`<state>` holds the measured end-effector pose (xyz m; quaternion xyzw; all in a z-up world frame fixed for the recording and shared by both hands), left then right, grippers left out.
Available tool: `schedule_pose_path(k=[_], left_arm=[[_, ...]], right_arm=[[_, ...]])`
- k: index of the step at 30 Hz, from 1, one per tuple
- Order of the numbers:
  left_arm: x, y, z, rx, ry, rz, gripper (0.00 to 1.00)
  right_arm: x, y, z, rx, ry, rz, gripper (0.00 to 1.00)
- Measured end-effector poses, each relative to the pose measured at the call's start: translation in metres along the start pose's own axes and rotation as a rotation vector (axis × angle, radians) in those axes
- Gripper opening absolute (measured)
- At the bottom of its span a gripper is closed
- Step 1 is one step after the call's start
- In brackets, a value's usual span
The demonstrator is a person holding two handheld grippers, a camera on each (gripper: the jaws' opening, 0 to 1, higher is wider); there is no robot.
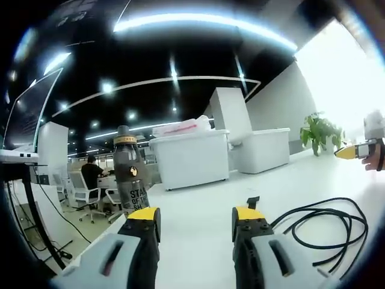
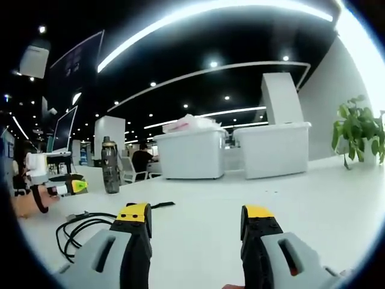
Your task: Coil the Type-C to USB data cable on the desktop and secure it with Velcro straps.
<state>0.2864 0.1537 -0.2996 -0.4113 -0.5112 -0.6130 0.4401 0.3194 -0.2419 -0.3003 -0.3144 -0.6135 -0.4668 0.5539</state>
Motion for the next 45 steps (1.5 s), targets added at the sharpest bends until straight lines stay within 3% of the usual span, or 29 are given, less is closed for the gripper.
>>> schedule_pose_path(k=[22, 28, 33, 35, 40, 43, 45], left_arm=[[0.0, 0.0, 0.0, 0.0, -0.004, -0.001, 0.49], [0.005, 0.0, 0.006, 0.013, -0.009, -0.014, 0.49], [0.007, -0.001, 0.009, 0.029, 0.004, -0.022, 0.49], [0.007, -0.001, 0.009, 0.027, 0.007, -0.024, 0.49], [0.009, -0.001, 0.005, 0.01, 0.026, -0.033, 0.49], [0.01, 0.0, 0.003, -0.003, 0.025, -0.036, 0.49], [0.009, 0.0, 0.002, -0.008, 0.022, -0.036, 0.49]], right_arm=[[-0.002, 0.0, 0.001, 0.004, -0.008, 0.003, 0.59], [0.006, -0.001, 0.01, 0.057, 0.019, -0.048, 0.59], [0.017, 0.0, 0.023, 0.133, 0.044, -0.084, 0.47], [0.019, 0.001, 0.027, 0.169, 0.069, -0.075, 0.47], [0.015, 0.008, 0.046, 0.329, 0.127, 0.059, 0.4], [0.005, 0.012, 0.057, 0.409, 0.171, 0.163, 0.4], [0.001, 0.017, 0.06, 0.418, 0.171, 0.192, 0.4]])
Point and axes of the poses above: the point that each gripper's makers call its tool centre point, and the gripper's own axes: y roughly forward along the fingers, z roughly to its left, x roughly out of its top, the point moved 7 cm from there along -y, roughly backward along the fingers, and after that the axes turned 9 degrees about -z, right-handed, at the moved point
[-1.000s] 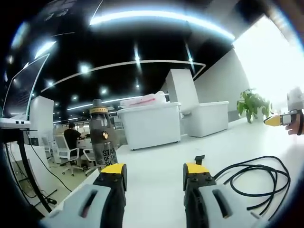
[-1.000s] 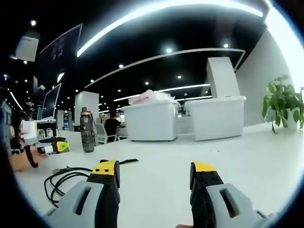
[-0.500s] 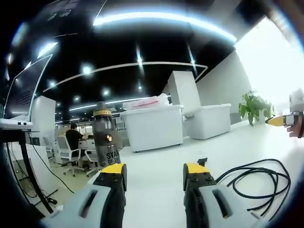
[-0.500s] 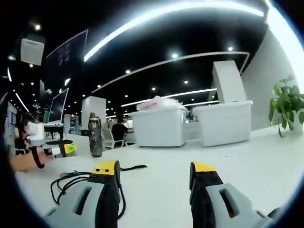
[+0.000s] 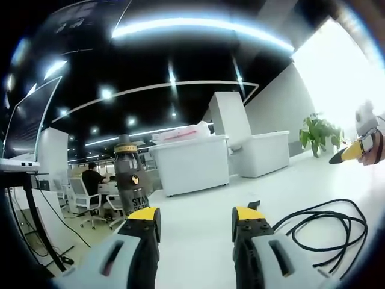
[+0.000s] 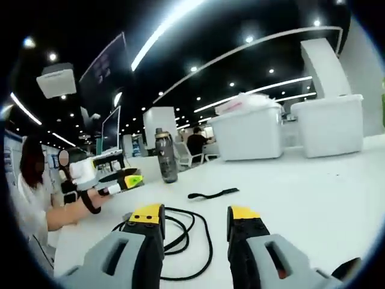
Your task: Coil the Type-C to USB data cable on the desktop and secure it with Velcro straps.
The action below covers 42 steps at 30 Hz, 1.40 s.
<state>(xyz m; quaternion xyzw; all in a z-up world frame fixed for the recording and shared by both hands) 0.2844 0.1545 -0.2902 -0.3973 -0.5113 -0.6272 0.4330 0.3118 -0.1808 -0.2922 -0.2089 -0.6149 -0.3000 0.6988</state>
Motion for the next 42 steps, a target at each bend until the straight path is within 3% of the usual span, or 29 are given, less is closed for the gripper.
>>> schedule_pose_path(k=[4, 7, 13, 19, 30, 39, 42], left_arm=[[0.0, 0.001, -0.001, -0.007, -0.002, -0.002, 0.49], [0.001, 0.001, -0.001, -0.01, -0.007, -0.004, 0.49], [0.002, 0.001, -0.003, -0.021, -0.012, -0.009, 0.49], [0.003, 0.001, -0.002, -0.019, -0.016, -0.012, 0.49], [0.005, -0.001, -0.009, -0.04, -0.023, -0.018, 0.49], [0.006, -0.001, -0.012, -0.048, -0.024, -0.016, 0.49], [0.006, -0.001, -0.013, -0.055, -0.024, -0.018, 0.49]], right_arm=[[-0.008, 0.008, -0.002, 0.022, 0.012, 0.08, 0.35], [-0.019, 0.014, 0.003, 0.05, 0.07, 0.154, 0.29], [-0.043, 0.035, 0.018, 0.093, 0.078, 0.251, 0.29], [-0.066, 0.053, 0.019, 0.079, 0.105, 0.337, 0.27], [-0.067, 0.057, 0.026, 0.079, -0.083, 0.345, 0.12], [-0.06, 0.055, 0.02, 0.074, -0.069, 0.304, 0.02], [-0.052, 0.054, 0.022, 0.076, -0.089, 0.25, 0.01]])
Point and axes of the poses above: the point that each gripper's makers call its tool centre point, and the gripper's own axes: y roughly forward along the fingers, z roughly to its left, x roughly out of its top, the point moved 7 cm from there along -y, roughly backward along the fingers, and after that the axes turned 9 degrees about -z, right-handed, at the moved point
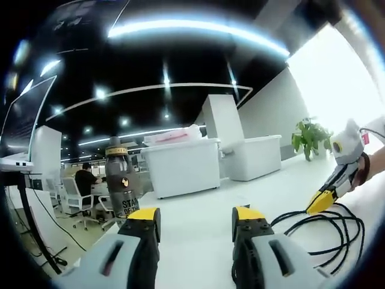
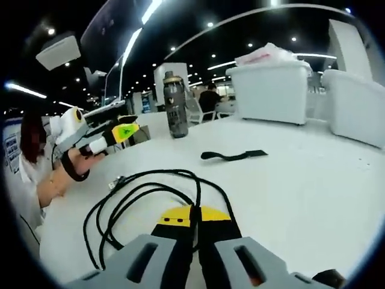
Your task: Coil the Type-C to USB data cable on the desktop and secure it with Velcro straps.
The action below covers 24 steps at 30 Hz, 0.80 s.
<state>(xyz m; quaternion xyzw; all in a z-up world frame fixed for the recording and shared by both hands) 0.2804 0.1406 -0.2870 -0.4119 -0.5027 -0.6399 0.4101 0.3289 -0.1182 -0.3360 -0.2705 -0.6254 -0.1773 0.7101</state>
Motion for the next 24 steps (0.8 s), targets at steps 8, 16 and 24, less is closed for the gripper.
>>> schedule_pose_path(k=[8, 16, 24], left_arm=[[0.017, 0.001, -0.011, -0.106, -0.062, -0.083, 0.49], [0.028, -0.001, -0.041, -0.311, -0.116, -0.141, 0.48], [0.022, -0.001, -0.052, -0.391, -0.111, -0.123, 0.42]], right_arm=[[0.049, -0.029, 0.004, -0.062, -0.06, -0.272, 0.01], [0.079, -0.055, 0.023, 0.004, -0.121, -0.464, 0.01], [0.091, -0.058, 0.043, 0.113, -0.137, -0.516, 0.0]])
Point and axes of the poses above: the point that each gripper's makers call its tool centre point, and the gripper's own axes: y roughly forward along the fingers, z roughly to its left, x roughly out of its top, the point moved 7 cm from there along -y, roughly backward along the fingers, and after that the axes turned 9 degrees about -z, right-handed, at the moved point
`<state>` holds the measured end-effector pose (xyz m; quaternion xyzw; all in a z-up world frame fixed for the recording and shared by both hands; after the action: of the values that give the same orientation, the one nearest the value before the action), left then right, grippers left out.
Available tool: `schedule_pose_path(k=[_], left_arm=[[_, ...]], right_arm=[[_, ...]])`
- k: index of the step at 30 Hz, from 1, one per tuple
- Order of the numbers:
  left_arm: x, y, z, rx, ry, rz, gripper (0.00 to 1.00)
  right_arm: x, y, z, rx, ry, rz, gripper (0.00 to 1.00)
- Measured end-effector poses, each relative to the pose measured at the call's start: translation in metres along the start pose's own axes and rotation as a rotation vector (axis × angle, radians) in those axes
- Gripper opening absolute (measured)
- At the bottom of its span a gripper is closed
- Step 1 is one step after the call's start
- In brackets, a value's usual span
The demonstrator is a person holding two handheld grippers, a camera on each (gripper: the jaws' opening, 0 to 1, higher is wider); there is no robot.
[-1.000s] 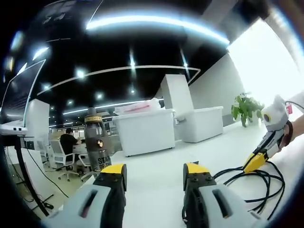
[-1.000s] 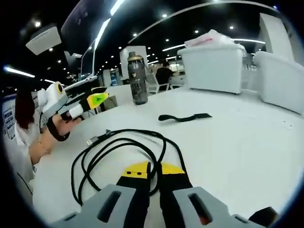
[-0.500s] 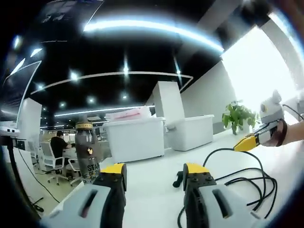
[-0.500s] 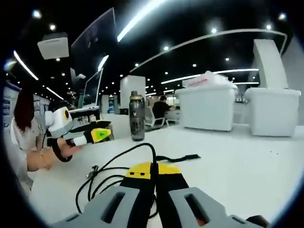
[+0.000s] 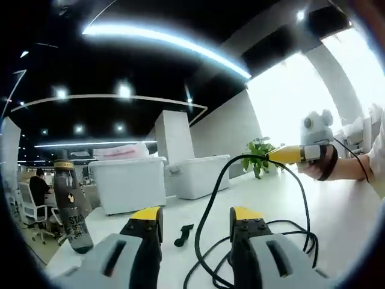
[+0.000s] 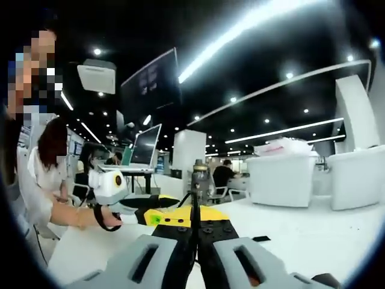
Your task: Coil the Type-C to USB data cable on the desktop and secure it with Velcro straps.
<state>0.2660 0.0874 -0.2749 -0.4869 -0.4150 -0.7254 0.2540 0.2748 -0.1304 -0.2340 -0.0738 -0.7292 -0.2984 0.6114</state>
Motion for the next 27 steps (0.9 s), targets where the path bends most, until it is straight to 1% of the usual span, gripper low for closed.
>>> schedule_pose_path(k=[1, 2, 4, 5, 7, 8, 9, 10, 11, 12, 13, 15, 16, 17, 18, 19, 20, 22, 23, 24, 26, 27], left_arm=[[-0.001, 0.001, -0.002, -0.004, 0.002, 0.004, 0.4], [-0.003, 0.001, -0.002, -0.004, 0.017, 0.017, 0.4], [-0.005, 0.0, -0.002, -0.01, 0.02, 0.024, 0.4], [-0.006, 0.0, -0.003, -0.022, -0.009, 0.029, 0.4], [-0.01, 0.0, -0.006, -0.072, -0.11, 0.063, 0.41], [-0.01, 0.0, -0.005, -0.083, -0.154, 0.07, 0.44], [-0.012, 0.0, -0.004, -0.084, -0.178, 0.076, 0.46], [-0.013, 0.0, -0.001, -0.074, -0.168, 0.077, 0.46], [-0.014, -0.001, 0.005, -0.026, -0.131, 0.084, 0.45], [-0.016, -0.002, 0.006, -0.023, -0.115, 0.095, 0.44], [-0.018, -0.002, 0.006, -0.022, -0.11, 0.104, 0.43], [-0.02, -0.002, 0.008, -0.012, -0.109, 0.108, 0.43], [-0.02, -0.002, 0.008, -0.008, -0.11, 0.111, 0.43], [-0.021, -0.003, 0.009, -0.005, -0.106, 0.112, 0.43], [-0.021, -0.003, 0.009, -0.004, -0.099, 0.113, 0.43], [-0.021, -0.003, 0.008, -0.005, -0.093, 0.115, 0.43], [-0.021, -0.003, 0.008, -0.006, -0.084, 0.117, 0.43], [-0.019, -0.003, 0.007, -0.004, -0.063, 0.111, 0.43], [-0.018, -0.003, 0.007, -0.005, -0.061, 0.108, 0.43], [-0.017, -0.003, 0.007, -0.006, -0.062, 0.105, 0.43], [-0.015, -0.003, 0.007, -0.004, -0.069, 0.096, 0.43], [-0.014, -0.003, 0.007, -0.002, -0.072, 0.091, 0.43]], right_arm=[[0.0, 0.001, 0.0, 0.005, 0.0, -0.002, 0.0], [0.001, 0.001, 0.001, 0.014, 0.001, -0.007, 0.0], [0.002, 0.001, 0.001, 0.012, -0.005, -0.015, 0.0], [0.005, 0.0, -0.001, 0.007, -0.009, -0.027, 0.0], [0.012, -0.001, -0.004, 0.003, 0.007, -0.053, 0.0], [0.015, -0.001, -0.005, 0.001, 0.013, -0.058, 0.0], [0.014, 0.0, -0.006, 0.005, 0.015, -0.055, 0.0], [0.008, 0.0, -0.002, 0.06, 0.009, -0.004, 0.0], [0.0, -0.002, -0.006, 0.001, 0.022, 0.044, 0.0], [-0.004, -0.002, -0.008, -0.025, 0.039, 0.056, 0.01], [-0.013, -0.001, -0.007, -0.003, 0.05, 0.089, 0.01], [-0.03, -0.002, -0.018, -0.096, 0.066, 0.171, 0.03], [-0.042, -0.003, -0.021, -0.106, 0.093, 0.225, 0.07], [-0.053, -0.005, -0.024, -0.122, 0.157, 0.262, 0.14], [-0.071, -0.007, -0.027, -0.151, 0.254, 0.324, 0.18], [-0.084, -0.009, -0.03, -0.152, 0.293, 0.368, 0.21], [-0.095, -0.01, -0.031, -0.158, 0.302, 0.408, 0.21], [-0.109, -0.013, -0.032, -0.143, 0.252, 0.463, 0.19], [-0.113, -0.013, -0.03, -0.131, 0.237, 0.477, 0.17], [-0.116, -0.013, -0.028, -0.113, 0.225, 0.485, 0.17], [-0.119, -0.011, -0.024, -0.099, 0.214, 0.491, 0.17], [-0.12, -0.01, -0.024, -0.1, 0.195, 0.504, 0.18]])
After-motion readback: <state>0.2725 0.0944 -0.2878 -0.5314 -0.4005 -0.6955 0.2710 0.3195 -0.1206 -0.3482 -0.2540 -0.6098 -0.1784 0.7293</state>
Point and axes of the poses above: the point that each gripper's makers call its tool centre point, and the gripper's own axes: y roughly forward along the fingers, z roughly to its left, x roughly out of its top, the point moved 7 cm from there along -y, roughly backward along the fingers, and after that the axes turned 9 degrees about -z, right-handed, at the moved point
